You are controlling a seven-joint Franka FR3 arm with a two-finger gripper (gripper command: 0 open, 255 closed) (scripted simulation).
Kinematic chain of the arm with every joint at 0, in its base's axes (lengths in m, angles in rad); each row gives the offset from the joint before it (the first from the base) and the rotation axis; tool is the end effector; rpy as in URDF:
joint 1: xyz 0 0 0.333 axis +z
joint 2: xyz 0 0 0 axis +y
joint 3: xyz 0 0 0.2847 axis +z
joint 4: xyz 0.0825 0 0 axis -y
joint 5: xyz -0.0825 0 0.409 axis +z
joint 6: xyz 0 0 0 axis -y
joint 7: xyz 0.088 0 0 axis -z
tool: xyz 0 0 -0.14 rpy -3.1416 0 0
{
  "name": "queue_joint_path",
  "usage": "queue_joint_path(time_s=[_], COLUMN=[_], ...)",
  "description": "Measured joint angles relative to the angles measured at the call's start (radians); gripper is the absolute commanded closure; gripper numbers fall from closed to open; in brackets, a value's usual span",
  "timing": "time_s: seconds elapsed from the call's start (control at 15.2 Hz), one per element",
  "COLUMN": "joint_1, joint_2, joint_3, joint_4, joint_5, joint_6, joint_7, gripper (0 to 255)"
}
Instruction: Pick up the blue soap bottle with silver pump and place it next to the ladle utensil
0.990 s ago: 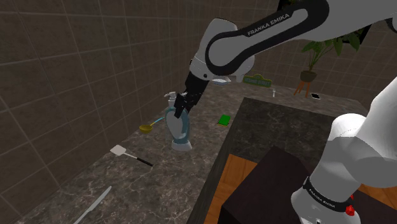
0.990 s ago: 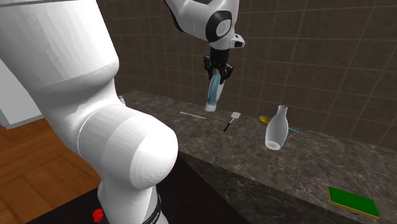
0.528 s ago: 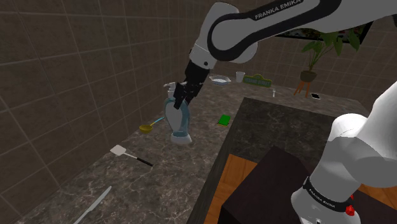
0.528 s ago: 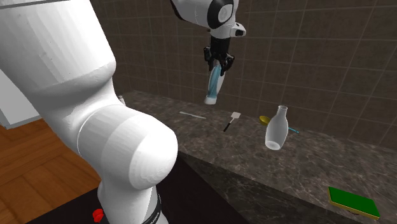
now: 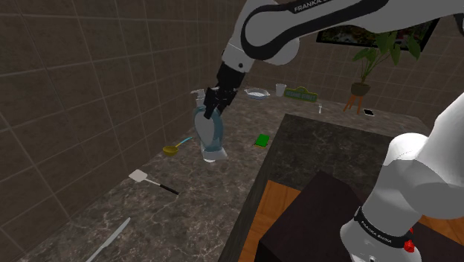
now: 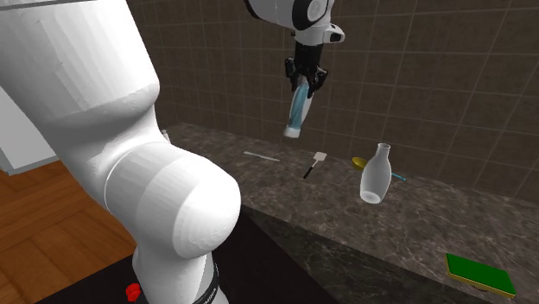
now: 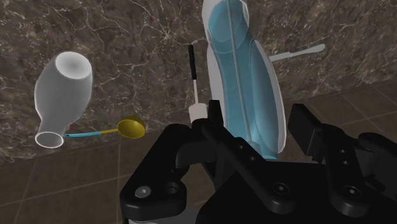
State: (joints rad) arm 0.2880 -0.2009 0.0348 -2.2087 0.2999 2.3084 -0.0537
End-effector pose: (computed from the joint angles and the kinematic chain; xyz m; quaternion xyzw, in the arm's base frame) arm 0.5229 0.1890 0.4241 -0.9762 -0.1019 -0.1308 0.1397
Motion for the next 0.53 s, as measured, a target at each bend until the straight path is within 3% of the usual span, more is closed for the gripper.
queue_joint_path(time_s=[0.53], joint_1=[-0.057], joint_2=[0.171], joint_3=[-0.096], joint_4=[0.107], joint_5=[0.058], joint_6=[0.017], joint_7=[-0.199], gripper=[255])
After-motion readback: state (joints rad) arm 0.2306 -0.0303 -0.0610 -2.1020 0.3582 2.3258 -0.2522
